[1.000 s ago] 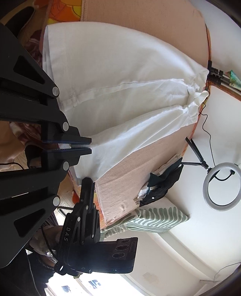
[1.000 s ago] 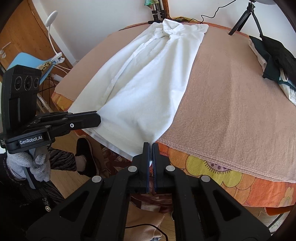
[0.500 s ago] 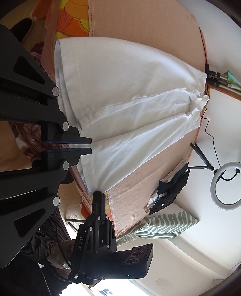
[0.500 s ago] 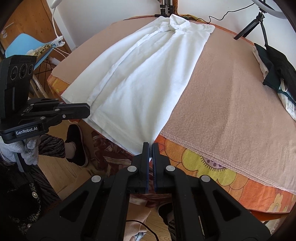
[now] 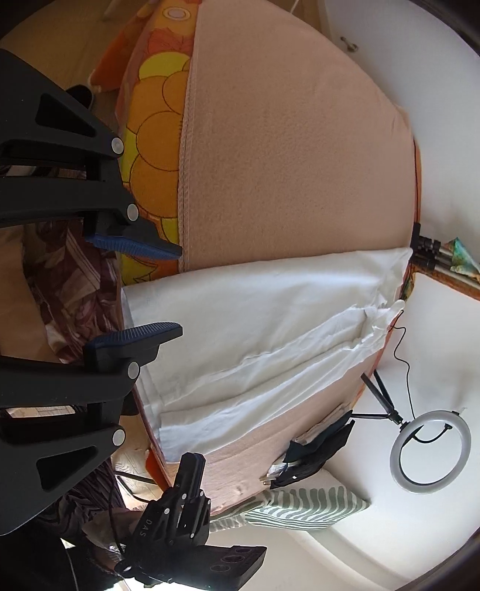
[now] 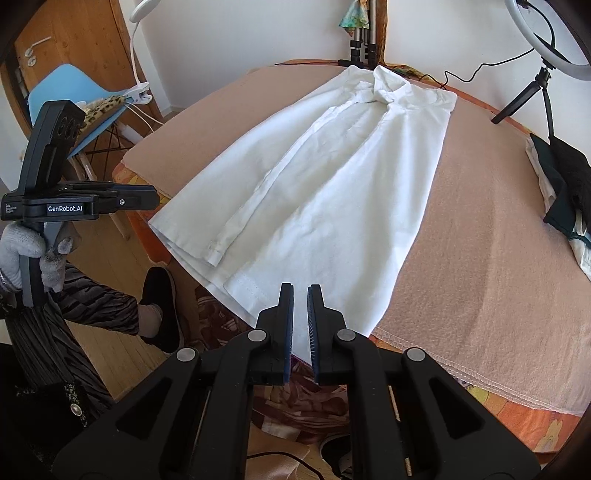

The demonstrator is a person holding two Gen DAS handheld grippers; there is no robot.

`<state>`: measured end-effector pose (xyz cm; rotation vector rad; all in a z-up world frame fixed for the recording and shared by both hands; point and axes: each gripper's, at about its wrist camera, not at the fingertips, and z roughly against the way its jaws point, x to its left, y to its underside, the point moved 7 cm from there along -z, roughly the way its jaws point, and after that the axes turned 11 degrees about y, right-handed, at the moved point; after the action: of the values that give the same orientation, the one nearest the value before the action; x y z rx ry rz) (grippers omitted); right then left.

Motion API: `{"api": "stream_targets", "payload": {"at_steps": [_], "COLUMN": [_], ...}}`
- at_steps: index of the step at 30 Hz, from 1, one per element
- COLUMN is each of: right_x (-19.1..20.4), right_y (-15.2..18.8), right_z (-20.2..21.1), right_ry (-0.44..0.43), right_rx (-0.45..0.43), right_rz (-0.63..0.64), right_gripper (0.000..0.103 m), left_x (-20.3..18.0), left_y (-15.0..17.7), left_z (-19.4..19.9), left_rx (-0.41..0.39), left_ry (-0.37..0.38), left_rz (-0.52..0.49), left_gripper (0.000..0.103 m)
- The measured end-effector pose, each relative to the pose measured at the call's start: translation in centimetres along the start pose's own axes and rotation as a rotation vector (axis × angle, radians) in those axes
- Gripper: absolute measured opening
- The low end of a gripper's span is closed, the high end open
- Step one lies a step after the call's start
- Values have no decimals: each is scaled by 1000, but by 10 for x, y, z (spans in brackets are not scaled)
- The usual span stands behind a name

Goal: Fold small clothes

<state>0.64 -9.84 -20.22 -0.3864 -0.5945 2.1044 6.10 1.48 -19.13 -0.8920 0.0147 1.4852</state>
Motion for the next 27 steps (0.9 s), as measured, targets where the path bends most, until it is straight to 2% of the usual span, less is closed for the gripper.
{"api": "stream_targets", "payload": {"at_steps": [5, 8, 11, 14, 15, 16, 18, 22, 27], "right_x": [12, 18, 21, 11, 3, -7, -30, -72, -89], "right_y": [2, 2, 5, 4, 4, 3, 2, 12, 33], "right_z": [-16, -20, -21, -12, -8, -2, 9, 16, 11], "right_ry": [-4, -3, 9, 2, 8, 19, 17, -20, -105], "right_rx": [21, 26, 28, 26, 16, 2, -27, -11, 37], "right_rz": [30, 47, 82, 39, 10, -25, -111, -277, -396], "right_gripper": [8, 8, 8, 9, 19, 41, 62, 62, 59], "left_x": [5, 4, 4, 1, 0, 0, 0, 1, -4], "left_y": [7, 6, 6, 7, 7, 7, 6, 2, -1], "left_z": [-8, -9, -12, -12, -12, -12, -11, -12, -11], "left_rx": [23, 24, 37, 45, 50, 55, 60, 72, 71], "left_ry": [60, 47, 59, 75, 79, 76, 84, 98, 98], "left_rz": [63, 42, 40, 26, 19, 10, 5, 5, -28], "left_gripper": [31, 30, 25, 20, 19, 19, 18, 10, 6]}}
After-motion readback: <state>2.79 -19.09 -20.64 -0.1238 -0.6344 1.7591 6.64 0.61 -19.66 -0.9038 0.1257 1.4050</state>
